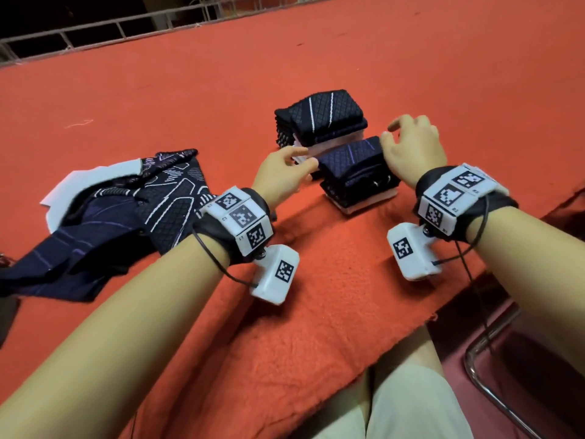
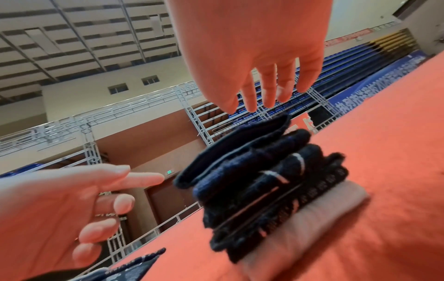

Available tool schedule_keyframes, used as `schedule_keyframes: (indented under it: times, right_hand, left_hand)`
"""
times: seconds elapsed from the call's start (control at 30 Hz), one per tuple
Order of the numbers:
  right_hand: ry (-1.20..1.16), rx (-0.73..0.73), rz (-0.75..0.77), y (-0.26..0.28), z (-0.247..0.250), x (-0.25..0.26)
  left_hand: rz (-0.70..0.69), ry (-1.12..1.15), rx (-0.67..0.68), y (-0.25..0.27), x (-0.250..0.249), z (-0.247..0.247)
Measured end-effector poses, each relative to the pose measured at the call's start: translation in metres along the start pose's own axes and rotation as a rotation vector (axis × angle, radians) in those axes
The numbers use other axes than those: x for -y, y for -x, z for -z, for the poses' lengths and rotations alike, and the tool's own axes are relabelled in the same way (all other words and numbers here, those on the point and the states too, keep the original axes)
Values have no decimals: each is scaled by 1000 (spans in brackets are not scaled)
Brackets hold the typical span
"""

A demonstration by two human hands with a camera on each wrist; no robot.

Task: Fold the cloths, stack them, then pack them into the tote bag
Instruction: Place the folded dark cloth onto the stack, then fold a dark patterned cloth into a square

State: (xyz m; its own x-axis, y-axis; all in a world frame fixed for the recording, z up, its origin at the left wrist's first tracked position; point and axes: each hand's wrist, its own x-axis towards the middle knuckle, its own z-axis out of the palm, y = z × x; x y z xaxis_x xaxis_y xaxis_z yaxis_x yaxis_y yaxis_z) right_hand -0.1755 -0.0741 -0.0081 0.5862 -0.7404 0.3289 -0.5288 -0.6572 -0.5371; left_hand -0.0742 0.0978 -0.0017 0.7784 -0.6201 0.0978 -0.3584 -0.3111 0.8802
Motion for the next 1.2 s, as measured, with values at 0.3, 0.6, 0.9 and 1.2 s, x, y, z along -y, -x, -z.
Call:
schedule_keyframes:
  times: [0.3,0.6,0.9,1.2]
  right_hand:
    - [-54,128,179,28,-26,80]
    - [24,435,318,52,-85,140]
    - [107,628,312,56,-117,150]
    - [-63,591,362,68,-129,146]
  left_hand:
    - [-55,-377,-38,20,31,87]
    - [57,-524,-103,43,84,152]
    - [71,-693,64,54,123,168]
    - [198,-876,299,50,135,159]
